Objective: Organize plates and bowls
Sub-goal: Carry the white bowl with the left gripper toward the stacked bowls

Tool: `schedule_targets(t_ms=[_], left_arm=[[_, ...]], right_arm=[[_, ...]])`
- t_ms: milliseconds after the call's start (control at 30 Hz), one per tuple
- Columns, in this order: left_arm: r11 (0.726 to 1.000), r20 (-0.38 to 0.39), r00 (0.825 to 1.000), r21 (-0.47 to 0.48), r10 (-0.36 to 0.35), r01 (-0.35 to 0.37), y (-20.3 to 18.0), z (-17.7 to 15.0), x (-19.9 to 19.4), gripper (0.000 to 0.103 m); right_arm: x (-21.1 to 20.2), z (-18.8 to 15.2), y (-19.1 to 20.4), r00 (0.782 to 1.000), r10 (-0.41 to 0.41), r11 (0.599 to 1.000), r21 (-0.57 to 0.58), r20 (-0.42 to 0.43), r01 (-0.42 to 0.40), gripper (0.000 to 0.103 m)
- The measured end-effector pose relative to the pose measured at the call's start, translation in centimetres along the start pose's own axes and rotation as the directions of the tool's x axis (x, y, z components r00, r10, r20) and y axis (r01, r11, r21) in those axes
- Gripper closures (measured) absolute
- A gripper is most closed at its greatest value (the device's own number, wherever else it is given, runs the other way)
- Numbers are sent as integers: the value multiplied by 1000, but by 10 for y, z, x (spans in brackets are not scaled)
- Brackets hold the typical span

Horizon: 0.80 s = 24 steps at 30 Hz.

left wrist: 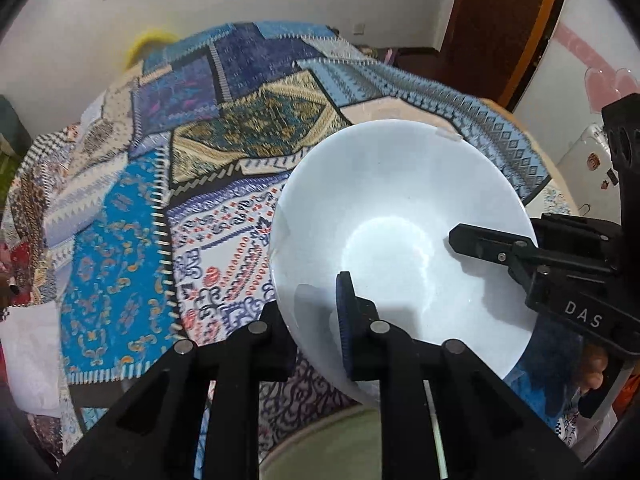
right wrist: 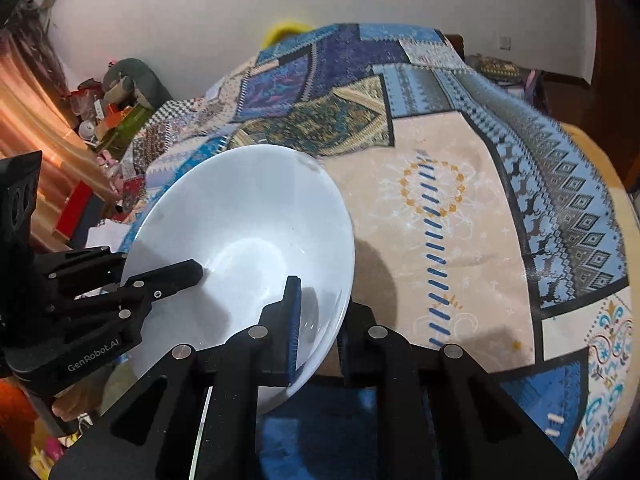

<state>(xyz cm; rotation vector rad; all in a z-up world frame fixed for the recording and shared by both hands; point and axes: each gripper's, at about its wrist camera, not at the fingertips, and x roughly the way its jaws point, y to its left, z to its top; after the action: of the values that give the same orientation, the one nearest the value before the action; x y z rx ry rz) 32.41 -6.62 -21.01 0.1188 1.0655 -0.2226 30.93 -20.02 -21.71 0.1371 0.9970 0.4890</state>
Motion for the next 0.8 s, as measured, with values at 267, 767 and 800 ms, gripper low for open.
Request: schedule_targets(t_ms=[267,767,800], left_arm=[[1000,78,997,-19,2,0,2,-15,-51,86],[996,173,985,-91,13,3,27,-63,-124,86],[996,176,984,-94,16,1,30,-65,-126,86]], right_arm=[[-31,-2,26,999,9,999,-31,52,-8,88],[-59,-17,82,993,50,995,-88,106,-41,88],[-59,-18,85,993,54,995,-90,107,-44,88]])
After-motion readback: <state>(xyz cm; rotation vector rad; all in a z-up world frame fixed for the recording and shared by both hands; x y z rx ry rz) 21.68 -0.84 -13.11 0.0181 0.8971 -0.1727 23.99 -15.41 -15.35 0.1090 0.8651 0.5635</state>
